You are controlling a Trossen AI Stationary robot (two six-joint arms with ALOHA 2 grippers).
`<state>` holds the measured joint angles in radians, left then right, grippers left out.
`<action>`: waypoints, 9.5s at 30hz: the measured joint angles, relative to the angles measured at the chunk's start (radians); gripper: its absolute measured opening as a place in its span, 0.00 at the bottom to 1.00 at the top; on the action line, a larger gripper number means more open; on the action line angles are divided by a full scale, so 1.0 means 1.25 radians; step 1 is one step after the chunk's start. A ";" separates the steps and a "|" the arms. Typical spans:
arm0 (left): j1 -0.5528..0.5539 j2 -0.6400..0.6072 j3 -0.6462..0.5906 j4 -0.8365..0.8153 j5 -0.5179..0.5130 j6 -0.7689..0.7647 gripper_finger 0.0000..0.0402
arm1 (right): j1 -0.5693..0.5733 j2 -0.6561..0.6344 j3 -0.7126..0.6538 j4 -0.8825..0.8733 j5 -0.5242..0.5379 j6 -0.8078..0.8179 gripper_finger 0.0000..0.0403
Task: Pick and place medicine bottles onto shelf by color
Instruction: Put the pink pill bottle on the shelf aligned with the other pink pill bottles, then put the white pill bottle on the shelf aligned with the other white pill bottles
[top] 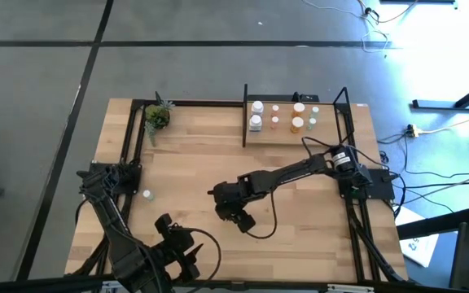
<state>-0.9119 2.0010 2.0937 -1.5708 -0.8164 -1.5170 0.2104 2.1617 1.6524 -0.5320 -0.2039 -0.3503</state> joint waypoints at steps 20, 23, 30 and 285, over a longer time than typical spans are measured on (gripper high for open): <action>-0.001 0.000 0.000 0.000 0.017 0.001 0.53 | 0.000 0.001 0.000 0.015 0.001 -0.015 0.28; -0.001 0.000 0.000 0.000 0.018 0.001 0.53 | 0.000 0.001 0.000 0.015 0.008 0.009 0.28; -0.001 0.000 0.000 0.000 0.018 0.007 0.53 | 0.000 -0.001 0.001 0.007 0.028 0.029 0.30; -0.197 -0.242 -0.412 0.206 0.439 0.077 0.53 | -0.095 -0.941 -0.584 0.045 0.015 0.022 0.51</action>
<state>-1.1587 1.6989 1.5787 -1.3136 -0.2680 -1.4211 0.0914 0.9855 0.9222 -0.4755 -0.1848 -0.3229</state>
